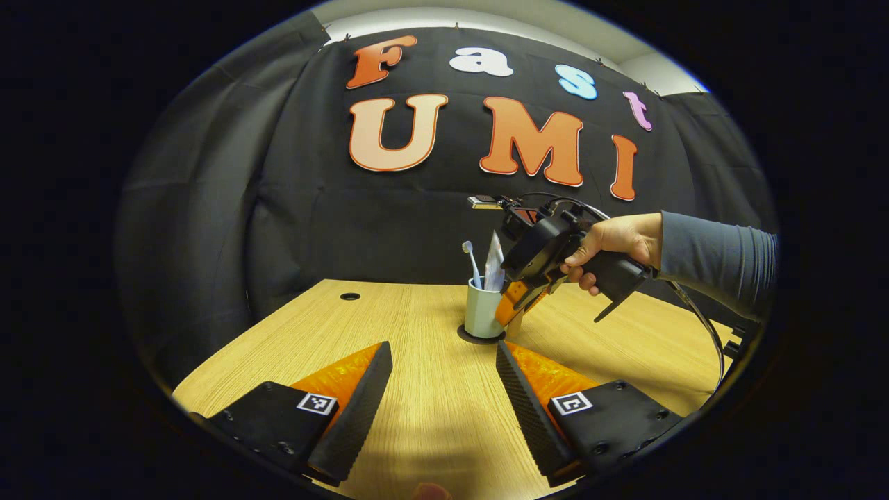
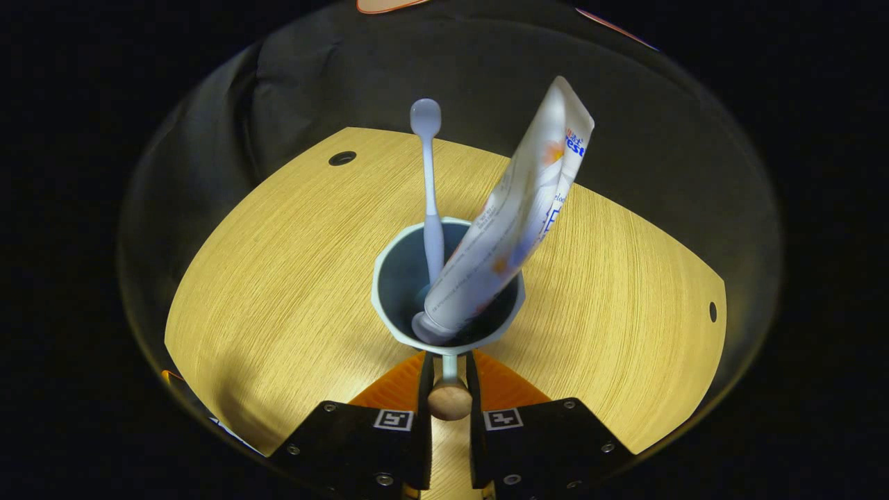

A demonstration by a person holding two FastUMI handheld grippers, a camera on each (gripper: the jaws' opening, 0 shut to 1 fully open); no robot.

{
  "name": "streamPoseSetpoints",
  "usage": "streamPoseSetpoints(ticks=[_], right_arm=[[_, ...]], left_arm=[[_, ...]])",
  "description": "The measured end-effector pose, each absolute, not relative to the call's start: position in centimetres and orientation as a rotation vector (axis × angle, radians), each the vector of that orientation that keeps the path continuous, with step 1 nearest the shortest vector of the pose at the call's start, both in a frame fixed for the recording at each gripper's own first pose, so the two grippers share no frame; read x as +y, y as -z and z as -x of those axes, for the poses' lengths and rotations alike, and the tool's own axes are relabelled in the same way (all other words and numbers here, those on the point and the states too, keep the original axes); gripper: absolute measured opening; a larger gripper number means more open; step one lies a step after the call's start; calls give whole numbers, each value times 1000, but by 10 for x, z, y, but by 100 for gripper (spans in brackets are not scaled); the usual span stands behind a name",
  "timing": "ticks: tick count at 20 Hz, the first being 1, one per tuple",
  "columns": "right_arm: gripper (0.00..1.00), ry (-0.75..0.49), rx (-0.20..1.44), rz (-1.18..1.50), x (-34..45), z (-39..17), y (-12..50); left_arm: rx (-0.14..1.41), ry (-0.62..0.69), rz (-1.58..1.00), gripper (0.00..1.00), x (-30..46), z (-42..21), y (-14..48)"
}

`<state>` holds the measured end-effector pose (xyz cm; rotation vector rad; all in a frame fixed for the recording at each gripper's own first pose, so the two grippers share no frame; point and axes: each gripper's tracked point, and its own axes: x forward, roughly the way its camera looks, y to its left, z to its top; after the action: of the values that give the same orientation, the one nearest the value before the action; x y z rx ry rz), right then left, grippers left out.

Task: Put the toothbrush and toothpaste on the desktop into the cup, then pick up the cup and place it on the coaster on the desktop.

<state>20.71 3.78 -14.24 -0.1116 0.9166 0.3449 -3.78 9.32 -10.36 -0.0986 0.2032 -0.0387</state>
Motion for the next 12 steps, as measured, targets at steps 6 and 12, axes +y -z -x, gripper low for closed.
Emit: streamPoseSetpoints(ticks=[6,12], right_arm=[[22,-348,925,117,38,-207,142],[26,-374,900,125,37,-206,139]], left_arm=[[213,36,102,96,93,38,107],[218,36,103,96,90,39,109]])
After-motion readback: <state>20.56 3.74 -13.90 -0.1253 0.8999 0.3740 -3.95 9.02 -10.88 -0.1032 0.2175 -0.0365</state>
